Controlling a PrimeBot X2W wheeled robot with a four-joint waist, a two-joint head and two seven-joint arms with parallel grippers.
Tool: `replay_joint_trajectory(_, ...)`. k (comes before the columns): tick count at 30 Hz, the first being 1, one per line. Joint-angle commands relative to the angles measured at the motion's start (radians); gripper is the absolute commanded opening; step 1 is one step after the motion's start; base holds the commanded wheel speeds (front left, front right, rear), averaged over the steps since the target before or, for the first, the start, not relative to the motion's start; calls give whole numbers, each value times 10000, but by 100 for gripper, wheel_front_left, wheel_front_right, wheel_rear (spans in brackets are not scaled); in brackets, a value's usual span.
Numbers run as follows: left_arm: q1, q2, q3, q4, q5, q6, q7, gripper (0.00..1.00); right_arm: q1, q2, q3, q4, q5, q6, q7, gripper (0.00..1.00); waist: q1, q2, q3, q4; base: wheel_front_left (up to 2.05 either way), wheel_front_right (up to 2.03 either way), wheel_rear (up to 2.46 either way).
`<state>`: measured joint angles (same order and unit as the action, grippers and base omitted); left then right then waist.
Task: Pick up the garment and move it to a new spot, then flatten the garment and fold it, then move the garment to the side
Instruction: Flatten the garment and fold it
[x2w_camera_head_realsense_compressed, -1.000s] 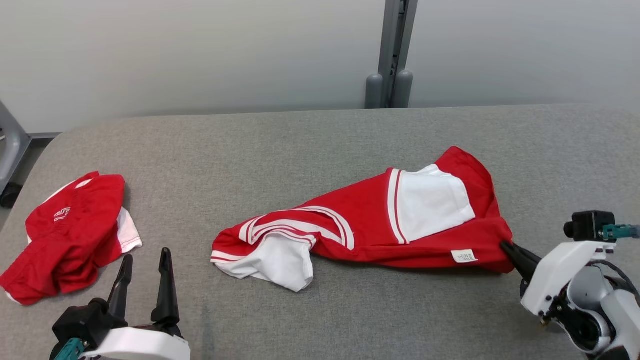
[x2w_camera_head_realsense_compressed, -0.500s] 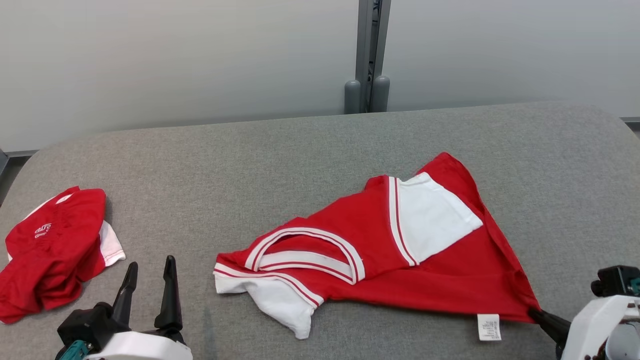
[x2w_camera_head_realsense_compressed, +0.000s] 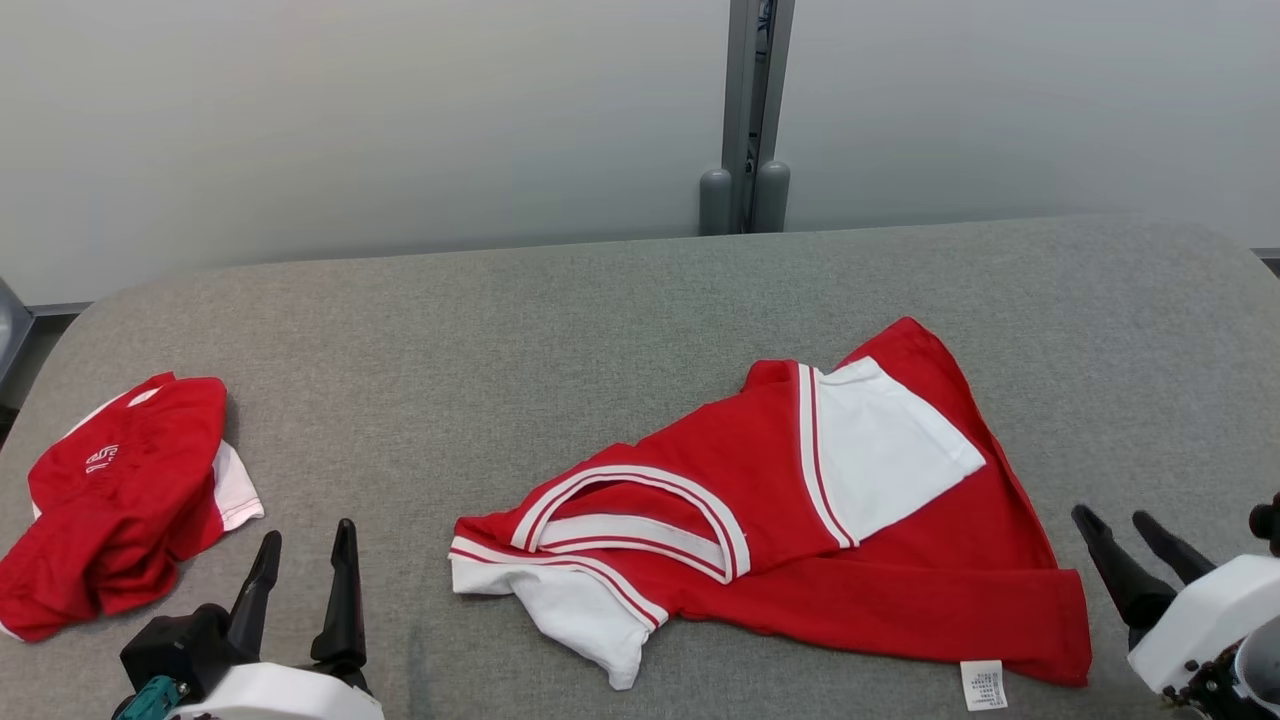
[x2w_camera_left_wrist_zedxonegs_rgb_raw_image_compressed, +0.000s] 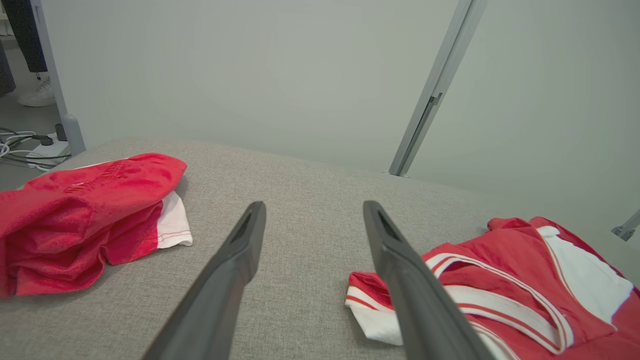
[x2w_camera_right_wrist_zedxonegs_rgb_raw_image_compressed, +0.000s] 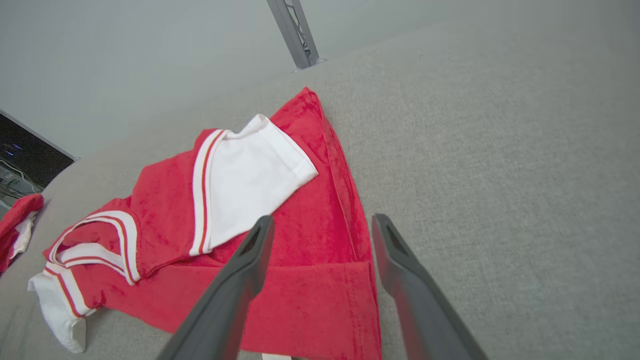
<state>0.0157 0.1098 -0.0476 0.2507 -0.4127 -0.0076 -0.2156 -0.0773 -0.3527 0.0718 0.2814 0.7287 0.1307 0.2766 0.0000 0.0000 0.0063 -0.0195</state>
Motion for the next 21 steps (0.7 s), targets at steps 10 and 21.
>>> replay_joint_trajectory(10, 24, 223, 75, -298, -66, 147, 38, 100, -65, 1037, -365, -1782, -1225, 1, -2751, 100, 0, 0, -121, 76, 0, 0, 0)
replay_joint_trajectory(21, 131, 129, -17, -530, -158, 257, -35, 100, 265, 1691, -337, -1494, -3126, 1, -4810, 100, 0, 0, -33, 125, 0, 0, 0)
